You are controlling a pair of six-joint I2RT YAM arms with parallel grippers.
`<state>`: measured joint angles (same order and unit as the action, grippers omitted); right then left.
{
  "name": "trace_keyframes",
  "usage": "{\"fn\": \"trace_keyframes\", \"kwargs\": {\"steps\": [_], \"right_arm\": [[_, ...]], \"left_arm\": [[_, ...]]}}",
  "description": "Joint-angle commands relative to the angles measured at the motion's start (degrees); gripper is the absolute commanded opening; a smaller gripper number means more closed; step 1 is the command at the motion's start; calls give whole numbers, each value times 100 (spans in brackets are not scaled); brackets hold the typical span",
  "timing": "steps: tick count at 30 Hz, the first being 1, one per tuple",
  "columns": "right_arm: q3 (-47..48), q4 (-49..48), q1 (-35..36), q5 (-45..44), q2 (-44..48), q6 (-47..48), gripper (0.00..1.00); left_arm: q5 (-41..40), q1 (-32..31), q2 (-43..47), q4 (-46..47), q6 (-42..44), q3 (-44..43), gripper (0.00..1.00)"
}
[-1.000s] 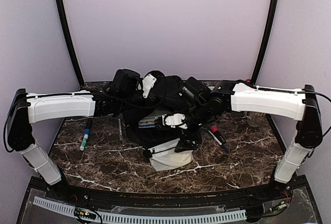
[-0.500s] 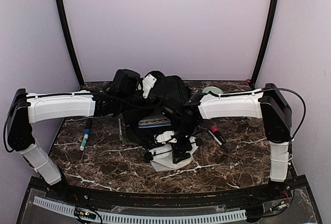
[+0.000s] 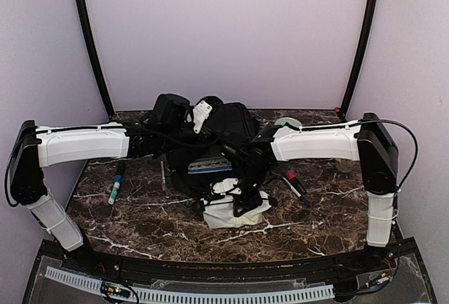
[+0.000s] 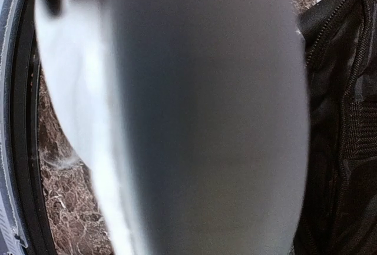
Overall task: Pack the student bag
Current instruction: Pick up the pencil case at the center of the board.
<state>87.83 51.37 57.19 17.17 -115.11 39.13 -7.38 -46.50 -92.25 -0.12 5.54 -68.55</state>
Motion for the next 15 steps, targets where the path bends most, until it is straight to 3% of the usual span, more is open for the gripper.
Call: {"fn": "trace_keyframes", "kwargs": {"steps": [1,10,15], "right_arm": [[32,222,145,-33,416,-277,28],[685,208,247,-884,876,-540,17],[737,-303,249,-1600,903,-485,15]], "left_arm": [[-89,80,86,57,-40,-244,0],[-12,80,126,21,-102,-280,0],[12,92,180,25,-125,-322,0]]}}
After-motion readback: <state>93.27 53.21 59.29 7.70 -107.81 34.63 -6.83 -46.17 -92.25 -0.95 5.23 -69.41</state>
